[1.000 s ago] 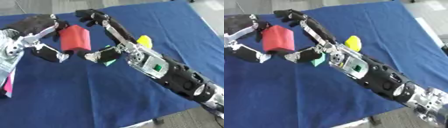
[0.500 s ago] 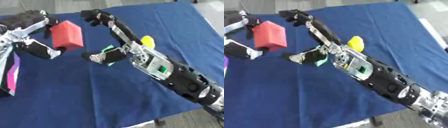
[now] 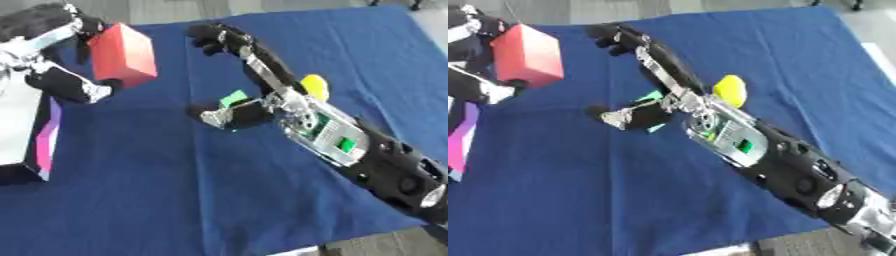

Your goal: Pick up the objects with one hand, pass them to the other hand, and then place them into the box on the other side of the table.

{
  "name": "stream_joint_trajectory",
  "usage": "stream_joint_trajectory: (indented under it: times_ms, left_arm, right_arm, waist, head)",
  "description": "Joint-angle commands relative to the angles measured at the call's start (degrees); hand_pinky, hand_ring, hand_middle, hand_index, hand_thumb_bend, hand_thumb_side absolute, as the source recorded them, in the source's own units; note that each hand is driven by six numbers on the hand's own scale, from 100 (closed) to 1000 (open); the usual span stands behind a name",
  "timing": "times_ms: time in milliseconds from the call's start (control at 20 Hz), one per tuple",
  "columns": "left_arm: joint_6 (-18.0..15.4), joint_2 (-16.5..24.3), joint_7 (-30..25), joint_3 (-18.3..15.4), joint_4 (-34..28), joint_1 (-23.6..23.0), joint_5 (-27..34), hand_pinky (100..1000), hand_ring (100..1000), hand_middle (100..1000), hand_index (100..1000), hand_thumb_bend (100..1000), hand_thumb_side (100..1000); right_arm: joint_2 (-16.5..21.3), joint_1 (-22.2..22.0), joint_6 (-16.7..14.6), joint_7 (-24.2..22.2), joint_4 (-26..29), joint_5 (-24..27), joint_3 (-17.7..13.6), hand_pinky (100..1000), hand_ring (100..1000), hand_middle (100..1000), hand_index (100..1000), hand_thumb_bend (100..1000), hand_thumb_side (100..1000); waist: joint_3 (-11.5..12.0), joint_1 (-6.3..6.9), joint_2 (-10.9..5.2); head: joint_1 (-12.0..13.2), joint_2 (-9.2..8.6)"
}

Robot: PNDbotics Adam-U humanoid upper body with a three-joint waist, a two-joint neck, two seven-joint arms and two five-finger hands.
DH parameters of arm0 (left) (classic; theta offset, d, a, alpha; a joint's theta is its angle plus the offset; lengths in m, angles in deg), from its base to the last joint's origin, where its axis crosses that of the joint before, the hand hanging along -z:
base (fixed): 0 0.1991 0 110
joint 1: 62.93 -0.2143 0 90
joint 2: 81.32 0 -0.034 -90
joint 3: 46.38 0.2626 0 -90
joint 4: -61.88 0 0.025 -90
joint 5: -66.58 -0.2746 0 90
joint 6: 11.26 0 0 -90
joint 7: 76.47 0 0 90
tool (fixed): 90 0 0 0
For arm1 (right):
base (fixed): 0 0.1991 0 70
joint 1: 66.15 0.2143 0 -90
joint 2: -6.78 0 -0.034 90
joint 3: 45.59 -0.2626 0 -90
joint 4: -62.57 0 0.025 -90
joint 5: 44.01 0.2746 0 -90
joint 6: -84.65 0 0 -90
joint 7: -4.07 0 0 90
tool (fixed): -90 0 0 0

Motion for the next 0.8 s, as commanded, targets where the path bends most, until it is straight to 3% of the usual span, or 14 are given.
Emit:
stream_joint_trajectory:
  times_ms: [50,250,350,450,800]
  left_arm:
    - [0.4,3.3,0.6,-1.6,-1.0,0.4,0.7,1000,503,290,351,100,259]
    - [0.6,3.7,0.7,-1.7,-1.2,0.3,1.0,1000,503,290,351,100,259]
    - [1.0,5.1,1.2,-2.7,-0.6,-0.7,0.8,1000,501,289,352,100,256]
    - [1.1,6.9,1.6,-3.7,-0.8,-1.6,1.2,1000,500,287,351,100,254]
    - [1.8,9.4,2.4,-5.5,0.3,-2.9,0.7,1000,502,290,353,100,257]
  right_arm:
    - [1.7,0.1,-0.4,0.1,1.2,-0.6,-0.8,762,820,832,919,493,100]
    - [1.7,0.0,-0.5,0.2,1.2,-0.7,-0.8,762,820,832,919,493,100]
    - [1.7,-0.7,-0.1,0.7,1.2,-0.4,-1.3,756,809,823,912,488,100]
    - [1.7,-1.0,-0.2,1.1,1.2,-0.3,-1.6,756,807,821,910,486,100]
    - [1.2,-1.6,-0.4,1.3,1.2,-1.2,-1.6,758,806,818,903,487,100]
  waist:
    - [0.0,0.29,-1.81]
    - [0.0,0.28,-1.84]
    - [0.3,-0.10,-2.27]
    - [0.4,-0.45,-2.44]
    - [0.9,-1.29,-2.46]
  head:
    - [2.8,-0.14]
    - [3.2,-0.14]
    - [7.1,-0.68]
    - [9.4,-1.22]
    - [11.9,-2.27]
